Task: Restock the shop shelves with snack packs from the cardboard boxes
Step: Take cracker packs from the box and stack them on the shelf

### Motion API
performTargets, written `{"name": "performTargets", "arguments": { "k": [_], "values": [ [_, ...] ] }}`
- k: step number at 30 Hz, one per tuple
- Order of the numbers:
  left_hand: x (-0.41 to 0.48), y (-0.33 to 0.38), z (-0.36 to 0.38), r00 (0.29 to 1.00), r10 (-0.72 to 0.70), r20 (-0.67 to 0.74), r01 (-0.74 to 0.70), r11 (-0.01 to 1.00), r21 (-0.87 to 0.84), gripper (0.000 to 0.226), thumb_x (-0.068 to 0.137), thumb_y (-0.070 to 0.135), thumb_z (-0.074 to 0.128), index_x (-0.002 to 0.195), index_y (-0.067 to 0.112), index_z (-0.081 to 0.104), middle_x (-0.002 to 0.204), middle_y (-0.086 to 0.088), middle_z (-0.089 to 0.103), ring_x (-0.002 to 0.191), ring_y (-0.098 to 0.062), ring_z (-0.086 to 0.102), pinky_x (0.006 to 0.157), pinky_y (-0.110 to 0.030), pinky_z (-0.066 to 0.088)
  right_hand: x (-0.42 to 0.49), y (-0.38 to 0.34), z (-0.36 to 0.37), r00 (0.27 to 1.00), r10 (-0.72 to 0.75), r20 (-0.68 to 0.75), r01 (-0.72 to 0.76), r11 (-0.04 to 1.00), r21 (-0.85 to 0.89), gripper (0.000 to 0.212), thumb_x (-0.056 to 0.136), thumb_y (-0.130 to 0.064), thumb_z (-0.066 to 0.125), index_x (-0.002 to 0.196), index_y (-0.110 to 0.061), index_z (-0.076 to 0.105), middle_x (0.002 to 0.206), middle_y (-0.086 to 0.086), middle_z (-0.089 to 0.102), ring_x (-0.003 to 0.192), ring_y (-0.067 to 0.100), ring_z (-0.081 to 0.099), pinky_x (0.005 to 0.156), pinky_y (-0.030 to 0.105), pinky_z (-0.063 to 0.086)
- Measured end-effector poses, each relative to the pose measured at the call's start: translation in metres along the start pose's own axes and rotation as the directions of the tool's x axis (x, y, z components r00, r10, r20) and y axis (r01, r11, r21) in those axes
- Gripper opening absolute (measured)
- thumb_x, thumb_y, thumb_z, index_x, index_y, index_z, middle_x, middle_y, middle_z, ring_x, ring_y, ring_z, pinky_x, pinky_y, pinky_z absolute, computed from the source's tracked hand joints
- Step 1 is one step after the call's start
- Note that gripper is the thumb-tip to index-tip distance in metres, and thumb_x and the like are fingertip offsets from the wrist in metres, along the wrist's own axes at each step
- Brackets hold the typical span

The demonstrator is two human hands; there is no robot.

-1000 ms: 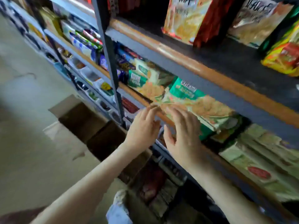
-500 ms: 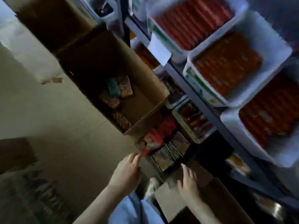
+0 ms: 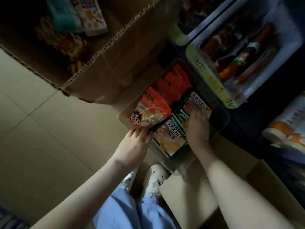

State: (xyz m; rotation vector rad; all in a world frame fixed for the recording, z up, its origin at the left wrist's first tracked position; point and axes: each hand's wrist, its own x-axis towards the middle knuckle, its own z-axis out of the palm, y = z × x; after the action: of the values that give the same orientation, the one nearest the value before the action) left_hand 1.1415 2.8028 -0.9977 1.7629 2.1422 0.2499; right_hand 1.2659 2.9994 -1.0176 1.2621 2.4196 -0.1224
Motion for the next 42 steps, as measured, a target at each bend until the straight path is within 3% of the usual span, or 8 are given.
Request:
{"name": "performTargets", "arguments": {
  "k": [6, 12, 14, 20, 23, 27, 31, 42],
  "values": [
    [0.003, 0.02, -0.013, 0.938, -0.332, 0.099, 0.322, 0.73, -0.603, 0.03, 0.082, 0.004, 0.062, 0.111, 0.009, 0.066, 0.103, -0.008, 0.063, 0.087, -0.024, 0.061, 0.074, -0.016, 0.04, -0.015, 0.012, 0.007, 0.931, -0.199, -0.306, 0.221, 0.974, 0.039, 0.031, 0.074, -0.003, 0.036, 0.087, 0.004, 0.063, 0.08, 0.021, 0.063, 0.074, 0.035, 0.064, 0.069, 0.038, 0.054],
    [0.036, 0.024, -0.035, 0.583, -0.413, 0.699, 0.569, -0.407, -0.715, 0.014, 0.091, 0.021, 0.061, 0.104, 0.017, 0.062, 0.102, -0.005, 0.066, 0.097, -0.018, 0.062, 0.093, -0.03, 0.05, -0.062, 0.001, -0.004, 0.823, -0.3, -0.483, 0.41, 0.902, 0.139, 0.021, 0.074, 0.0, 0.062, 0.087, -0.01, 0.049, 0.076, 0.011, 0.057, 0.077, 0.025, 0.046, 0.073, 0.033, 0.036],
    [0.047, 0.02, -0.038, 0.538, -0.296, 0.789, 0.555, -0.581, -0.596, 0.025, 0.092, 0.033, 0.061, 0.11, 0.015, 0.062, 0.102, -0.006, 0.071, 0.095, -0.02, 0.066, 0.084, -0.032, 0.054, -0.078, -0.011, -0.008, 0.772, -0.343, -0.535, 0.495, 0.853, 0.168, 0.009, 0.085, -0.004, 0.052, 0.083, -0.013, 0.049, 0.072, 0.008, 0.055, 0.075, 0.022, 0.044, 0.071, 0.032, 0.038],
    [0.048, 0.013, -0.029, 0.645, -0.502, 0.577, 0.536, -0.241, -0.809, 0.023, 0.088, -0.001, 0.064, 0.108, 0.011, 0.062, 0.098, -0.005, 0.073, 0.086, -0.019, 0.07, 0.067, -0.024, 0.055, -0.086, -0.028, -0.008, 0.793, -0.442, -0.42, 0.599, 0.694, 0.399, 0.019, 0.097, -0.034, 0.047, 0.099, -0.017, 0.056, 0.091, 0.003, 0.062, 0.089, 0.014, 0.048, 0.079, 0.03, 0.035],
    [0.035, 0.005, -0.021, 0.7, -0.507, 0.504, 0.536, -0.095, -0.839, 0.032, 0.085, 0.01, 0.072, 0.11, 0.023, 0.059, 0.097, 0.005, 0.074, 0.09, -0.015, 0.07, 0.072, -0.029, 0.058, -0.071, -0.017, -0.005, 0.986, 0.135, -0.102, -0.012, 0.654, 0.756, 0.042, 0.094, -0.044, 0.05, 0.127, -0.017, 0.052, 0.126, 0.003, 0.054, 0.114, 0.002, 0.038, 0.095, 0.035, 0.038],
    [0.023, -0.003, -0.014, 0.677, -0.55, 0.488, 0.569, -0.029, -0.822, 0.045, 0.072, 0.034, 0.076, 0.112, 0.029, 0.054, 0.101, 0.009, 0.073, 0.091, -0.011, 0.07, 0.075, -0.033, 0.058, -0.037, -0.003, 0.008, 0.699, 0.591, 0.403, -0.655, 0.301, 0.694, 0.08, 0.087, -0.03, 0.069, 0.15, -0.012, 0.022, 0.146, 0.016, 0.034, 0.132, 0.033, 0.038, 0.104, 0.045, 0.04],
    [0.022, -0.003, -0.009, 0.685, -0.558, 0.469, 0.555, -0.017, -0.832, 0.041, 0.08, 0.021, 0.078, 0.11, 0.029, 0.051, 0.098, 0.012, 0.071, 0.085, -0.003, 0.069, 0.07, -0.024, 0.056, -0.021, -0.004, 0.022, 0.566, 0.459, 0.684, -0.747, -0.066, 0.662, 0.083, 0.085, -0.028, 0.072, 0.148, -0.014, 0.02, 0.14, 0.016, 0.045, 0.123, 0.035, 0.05, 0.099, 0.044, 0.046],
    [0.016, 0.002, -0.012, 0.667, -0.563, 0.488, 0.539, -0.087, -0.838, 0.05, 0.074, 0.02, 0.078, 0.118, 0.021, 0.053, 0.101, 0.01, 0.073, 0.092, -0.009, 0.07, 0.079, -0.031, 0.057, -0.016, -0.013, 0.016, 0.528, 0.09, 0.845, -0.75, -0.417, 0.513, 0.045, 0.083, -0.019, 0.073, 0.124, -0.009, 0.055, 0.106, 0.014, 0.066, 0.091, 0.023, 0.064, 0.061, 0.033, 0.054]
  ]
}}
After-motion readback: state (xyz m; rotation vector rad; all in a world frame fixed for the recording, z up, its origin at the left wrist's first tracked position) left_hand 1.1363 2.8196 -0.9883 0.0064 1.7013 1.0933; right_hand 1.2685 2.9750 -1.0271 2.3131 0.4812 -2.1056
